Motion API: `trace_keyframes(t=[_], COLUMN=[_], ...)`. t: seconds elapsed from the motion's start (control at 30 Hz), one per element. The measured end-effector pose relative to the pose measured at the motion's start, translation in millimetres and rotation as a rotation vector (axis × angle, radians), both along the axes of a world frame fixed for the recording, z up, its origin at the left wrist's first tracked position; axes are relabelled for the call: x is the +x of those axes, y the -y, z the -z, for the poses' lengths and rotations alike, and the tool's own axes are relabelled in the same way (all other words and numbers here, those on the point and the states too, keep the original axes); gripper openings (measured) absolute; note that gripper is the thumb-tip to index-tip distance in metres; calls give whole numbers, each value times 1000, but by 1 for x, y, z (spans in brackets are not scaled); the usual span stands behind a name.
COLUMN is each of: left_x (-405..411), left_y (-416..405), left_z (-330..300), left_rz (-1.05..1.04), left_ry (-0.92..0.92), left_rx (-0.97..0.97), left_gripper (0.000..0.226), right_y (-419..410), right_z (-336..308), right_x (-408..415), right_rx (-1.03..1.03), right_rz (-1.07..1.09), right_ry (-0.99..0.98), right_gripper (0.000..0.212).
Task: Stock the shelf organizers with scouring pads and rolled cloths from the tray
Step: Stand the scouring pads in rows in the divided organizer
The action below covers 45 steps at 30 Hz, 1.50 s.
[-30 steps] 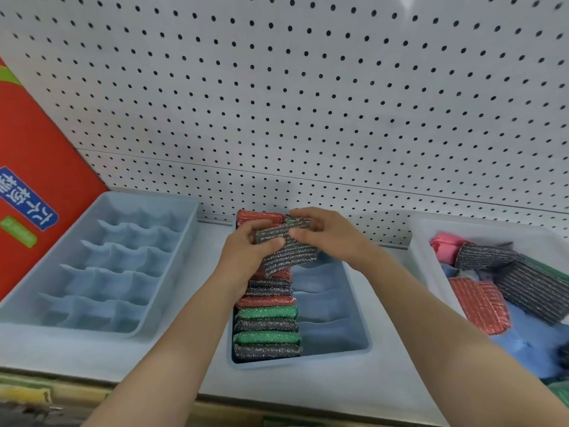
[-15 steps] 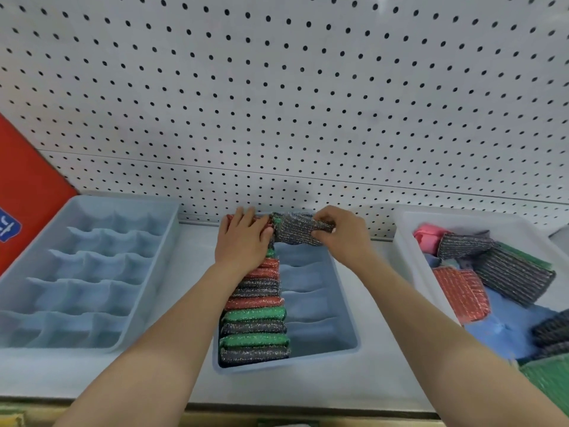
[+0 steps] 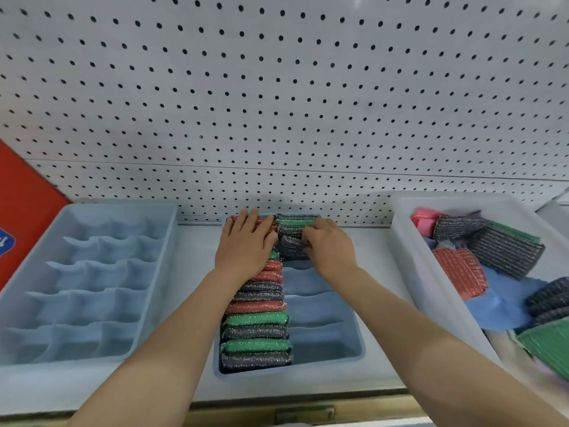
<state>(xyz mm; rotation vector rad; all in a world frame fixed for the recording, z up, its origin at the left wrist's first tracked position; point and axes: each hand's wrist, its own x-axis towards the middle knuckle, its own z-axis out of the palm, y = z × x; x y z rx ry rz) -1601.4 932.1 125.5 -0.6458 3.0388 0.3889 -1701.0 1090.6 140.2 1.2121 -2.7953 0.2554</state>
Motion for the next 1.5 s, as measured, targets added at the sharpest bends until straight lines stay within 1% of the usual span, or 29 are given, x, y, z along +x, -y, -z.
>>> trace_keyframes(t=[0.07, 0.13, 0.2, 0.27, 0.4, 0.47, 0.53, 0.57, 0.6, 0.67, 0.73, 0.8, 0.87, 0.97, 1.03, 1.1, 1.13, 1.17, 1.23, 1.27, 1.3, 1.33, 1.37, 1.4, 1.43, 1.47, 1.5], left_x=[1, 2, 1, -3, -12, -20, -32, -39, -45, -56, -68, -81, -95, -112, -122, -131, -135, -138, -144, -147, -150, -154, -156, -159, -161, -163, -163], left_y=[0, 1, 3, 5, -5, -24, -57, -79, -104, -159, -209, -248, -276, -301, -306, -309, -310, -312, -317, -322, -326, -330, -332, -333, -332, -329, -324], left_z=[0, 1, 1, 0, -1, -8, -22, -30, -39, -56, -67, -74, -81, -86, -86, -86, -86, -86, -87, -88, -89, -90, -91, -94, -95, -95, -96], left_rz=[1, 10, 21, 24, -28, -110, -127, -98, -55, 40, 124, 163, 136, 47, -44, -125, -154, -175, -186, -182, -174, -172, -183, -199, -227, -278, -345], left_ry=[-9, -10, -20, -29, -44, -104, -192, -242, -293, -365, -405, -411, -381, -314, -312, -338, -348, -356, -366, -369, -380, -382, -390, -425, -486, -551, -596], left_rx=[-10, -18, -31, -41, -20, 3, 72, 134, 220, 436, 614, 715, 787, 823, 864, 923, 952, 982, 1076, 1137, 1207, 1286, 1374, 1456, 1503, 1510, 1493], left_gripper=[55, 56, 56, 56, 53, 55, 58, 59, 59, 57, 53, 51, 49, 46, 46, 47, 47, 48, 38, 31, 37, 52, 64, 64, 54, 45, 40], right_y=[4, 4, -5, -24, -84, -122, -166, -190, -213, -256, -289, -310, -320, -322, -322, -325, -328, -332, -333, -331, -326, -321, -315, -309, -303, -299, -295], right_z=[2, -5, -16, -32, -69, -86, -92, -92, -89, -80, -68, -55, -46, -38, -40, -52, -61, -72, -98, -108, -116, -120, -121, -118, -114, -110, -103], right_x=[2, 4, 6, 6, -9, -26, -51, -66, -83, -111, -133, -154, -171, -188, -197, -210, -216, -221, -219, -214, -206, -199, -192, -188, -187, -189, -196], right_rx=[19, -17, -140, -282, -502, -572, -601, -563, -481, -265, -77, 25, 57, 203, 286, 275, 229, 137, -214, -401, -531, -582, -590, -607, -638, -702, -758], right_rz=[9, 35, 48, 67, 167, 271, 405, 471, 530, 621, 663, 640, 588, 532, 517, 512, 508, 507, 489, 454, 371, 255, 148, 69, 48, 91, 170], right_ry=[-13, 60, 174, 246, 234, 216, 222, 216, 198, 180, 169, 152, 173, 155, 113, 131, 175, 249, 479, 644, 813, 976, 1114, 1230, 1312, 1344, 1296], right_gripper=[20, 26, 33, 35, 27, 26, 29, 32, 37, 46, 51, 64, 76, 81, 74, 64, 64, 67, 69, 66, 65, 64, 64, 63, 59, 56, 54])
